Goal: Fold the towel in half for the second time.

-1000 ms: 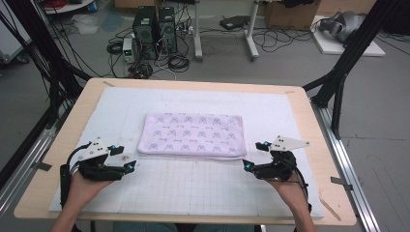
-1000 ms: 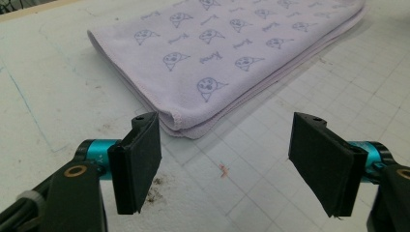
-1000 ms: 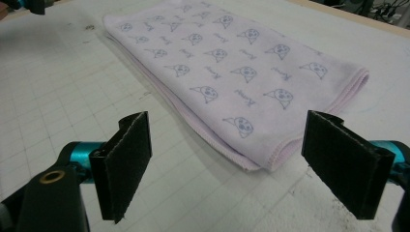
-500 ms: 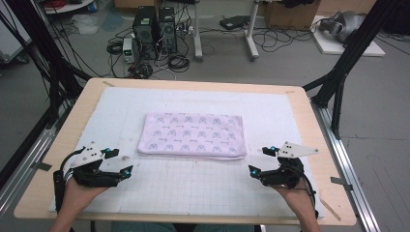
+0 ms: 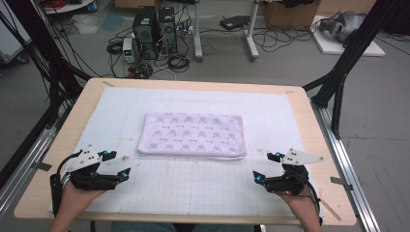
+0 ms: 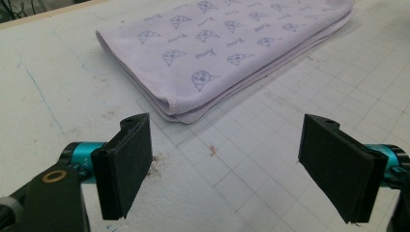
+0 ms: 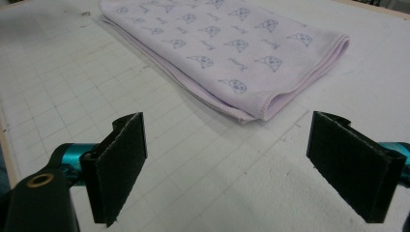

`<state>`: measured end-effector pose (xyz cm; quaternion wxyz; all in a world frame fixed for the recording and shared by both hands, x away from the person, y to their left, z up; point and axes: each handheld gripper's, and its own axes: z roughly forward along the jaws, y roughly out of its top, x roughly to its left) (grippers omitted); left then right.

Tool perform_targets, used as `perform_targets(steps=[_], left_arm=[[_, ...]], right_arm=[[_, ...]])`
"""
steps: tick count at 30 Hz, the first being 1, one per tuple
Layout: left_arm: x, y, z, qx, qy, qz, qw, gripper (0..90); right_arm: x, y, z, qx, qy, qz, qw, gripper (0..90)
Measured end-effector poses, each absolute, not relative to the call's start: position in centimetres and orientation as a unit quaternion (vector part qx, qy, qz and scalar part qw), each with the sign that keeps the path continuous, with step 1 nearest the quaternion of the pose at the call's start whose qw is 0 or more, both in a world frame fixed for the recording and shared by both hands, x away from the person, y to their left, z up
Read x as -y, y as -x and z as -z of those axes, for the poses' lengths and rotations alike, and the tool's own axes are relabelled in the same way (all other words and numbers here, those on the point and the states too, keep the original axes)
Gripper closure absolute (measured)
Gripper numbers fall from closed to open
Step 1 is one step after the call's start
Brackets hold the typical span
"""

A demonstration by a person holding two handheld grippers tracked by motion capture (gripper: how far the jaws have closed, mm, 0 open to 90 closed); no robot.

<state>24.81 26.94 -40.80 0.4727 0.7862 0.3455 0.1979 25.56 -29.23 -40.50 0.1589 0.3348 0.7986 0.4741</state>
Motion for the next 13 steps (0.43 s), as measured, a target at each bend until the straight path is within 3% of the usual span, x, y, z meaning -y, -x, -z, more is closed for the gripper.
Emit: perform_targets(steps=[13], left_arm=[[-27.06, -24.42, 41.49, -0.349, -0.787, -0.201, 0.468, 20.0]], right_arm=[[28.88, -25.10, 40.81, -0.800, -0.331, -0.474, 0.160, 13.5]])
